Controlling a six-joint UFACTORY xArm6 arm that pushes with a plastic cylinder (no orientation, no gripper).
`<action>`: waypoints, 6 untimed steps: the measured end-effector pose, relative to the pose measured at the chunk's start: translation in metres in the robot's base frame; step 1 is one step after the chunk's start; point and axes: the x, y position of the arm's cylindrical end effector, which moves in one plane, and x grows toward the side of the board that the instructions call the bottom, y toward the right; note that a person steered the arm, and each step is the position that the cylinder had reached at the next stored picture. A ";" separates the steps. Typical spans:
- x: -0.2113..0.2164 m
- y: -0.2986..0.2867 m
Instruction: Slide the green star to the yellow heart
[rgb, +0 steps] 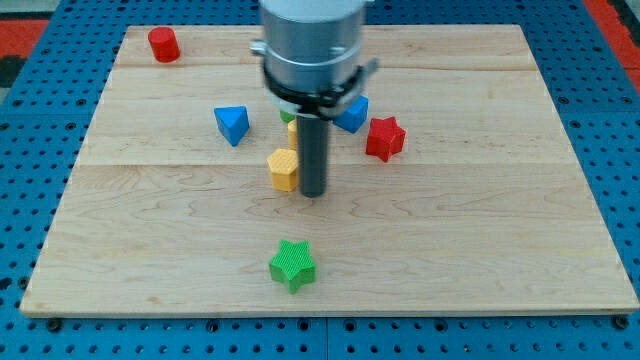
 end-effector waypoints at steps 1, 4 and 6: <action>-0.007 -0.050; 0.142 -0.031; 0.089 0.015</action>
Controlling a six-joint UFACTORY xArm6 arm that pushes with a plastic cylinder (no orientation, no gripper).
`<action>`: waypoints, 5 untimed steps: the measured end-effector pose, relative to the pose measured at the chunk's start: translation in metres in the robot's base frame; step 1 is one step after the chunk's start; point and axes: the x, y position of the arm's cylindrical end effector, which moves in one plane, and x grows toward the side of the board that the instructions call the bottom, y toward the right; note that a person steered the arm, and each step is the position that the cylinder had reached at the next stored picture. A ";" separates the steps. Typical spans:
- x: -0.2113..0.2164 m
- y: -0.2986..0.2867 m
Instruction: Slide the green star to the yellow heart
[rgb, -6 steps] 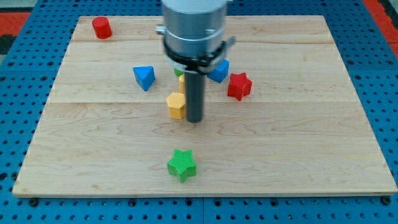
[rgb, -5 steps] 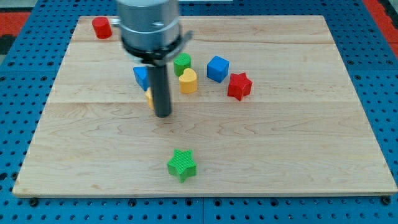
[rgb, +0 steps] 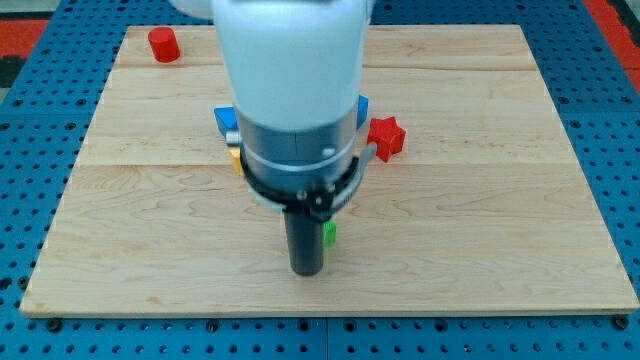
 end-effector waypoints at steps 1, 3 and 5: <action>-0.035 -0.007; -0.020 0.020; -0.057 0.040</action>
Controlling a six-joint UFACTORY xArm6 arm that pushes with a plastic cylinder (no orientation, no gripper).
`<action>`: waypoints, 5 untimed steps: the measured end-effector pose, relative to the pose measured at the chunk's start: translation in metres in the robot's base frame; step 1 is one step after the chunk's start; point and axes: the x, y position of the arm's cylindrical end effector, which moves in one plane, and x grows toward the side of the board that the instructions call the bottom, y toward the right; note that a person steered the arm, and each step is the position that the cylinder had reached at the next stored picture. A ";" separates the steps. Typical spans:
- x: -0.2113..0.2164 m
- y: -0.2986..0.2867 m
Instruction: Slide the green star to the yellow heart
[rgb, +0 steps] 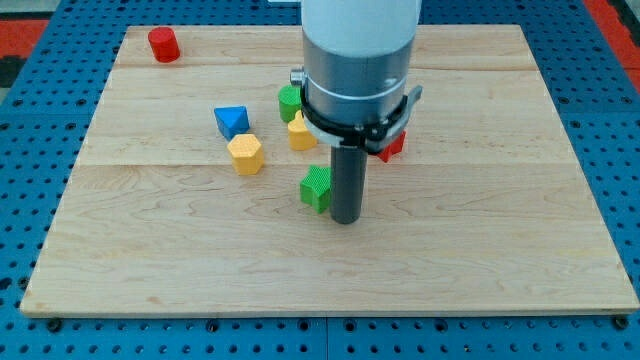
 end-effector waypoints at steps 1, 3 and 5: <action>-0.013 0.000; -0.022 -0.014; -0.051 -0.014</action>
